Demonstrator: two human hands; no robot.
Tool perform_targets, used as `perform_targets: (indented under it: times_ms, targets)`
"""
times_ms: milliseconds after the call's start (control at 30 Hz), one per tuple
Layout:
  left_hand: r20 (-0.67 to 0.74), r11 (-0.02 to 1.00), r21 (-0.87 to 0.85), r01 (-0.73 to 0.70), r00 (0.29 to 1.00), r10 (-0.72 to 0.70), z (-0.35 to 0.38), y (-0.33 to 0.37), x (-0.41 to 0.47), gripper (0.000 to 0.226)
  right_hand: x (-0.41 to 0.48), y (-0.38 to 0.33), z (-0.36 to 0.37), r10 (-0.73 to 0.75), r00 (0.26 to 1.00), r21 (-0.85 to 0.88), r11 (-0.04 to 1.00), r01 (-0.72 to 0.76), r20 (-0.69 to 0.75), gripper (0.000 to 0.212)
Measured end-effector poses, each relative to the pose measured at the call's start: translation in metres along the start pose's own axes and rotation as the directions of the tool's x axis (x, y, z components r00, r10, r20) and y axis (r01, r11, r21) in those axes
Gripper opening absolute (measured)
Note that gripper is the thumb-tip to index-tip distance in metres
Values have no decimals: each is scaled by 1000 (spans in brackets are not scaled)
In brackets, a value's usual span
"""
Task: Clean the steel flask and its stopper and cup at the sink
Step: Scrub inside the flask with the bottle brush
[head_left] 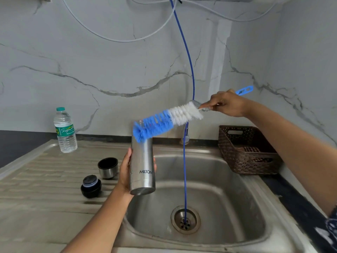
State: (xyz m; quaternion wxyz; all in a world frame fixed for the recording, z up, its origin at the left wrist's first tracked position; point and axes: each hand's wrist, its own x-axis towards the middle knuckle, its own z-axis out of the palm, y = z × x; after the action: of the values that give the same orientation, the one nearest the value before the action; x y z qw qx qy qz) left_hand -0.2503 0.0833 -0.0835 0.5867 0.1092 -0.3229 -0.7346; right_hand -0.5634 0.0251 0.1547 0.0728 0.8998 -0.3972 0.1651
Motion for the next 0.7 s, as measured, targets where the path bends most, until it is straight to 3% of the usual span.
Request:
perform_targets:
  times_ms: [67,133,167,233,300,367,500,633,700]
  targets:
    - [30,999,-45,-4,1000,5,-1,1,3,63,-18,-3,6,-49,996,65,997,45,68,35]
    - [140,995,-29,-96,985,100,9,0,0,71,-38,-5,15,-116,985,122,987,101,125,36]
    - [127,985,3,-172,977,170,3,2,1,78,-46,-4,19,-139,980,130,984,121,140,36]
    - [122,987,41,-153,982,147,3,2,0,81,-49,-1,22,-149,980,127,983,132,129,36]
    - [86,999,18,-49,995,47,-1,-3,5,70,-41,0,20,-123,990,117,986,115,64,36]
    - [-47,998,30,-59,997,60,-1,-3,0,57,-24,0,17,-52,998,63,997,54,-34,37]
    - [-96,998,-2,-67,993,67,7,-4,-2,67,-1,-7,17,110,986,-16,993,-113,-128,35]
    - [-22,992,-100,-74,997,72,2,-2,0,72,-23,-12,27,-13,999,22,1000,14,-34,39]
    - [88,988,-102,-116,988,125,2,-1,0,73,-45,-9,36,-114,992,110,988,108,50,40]
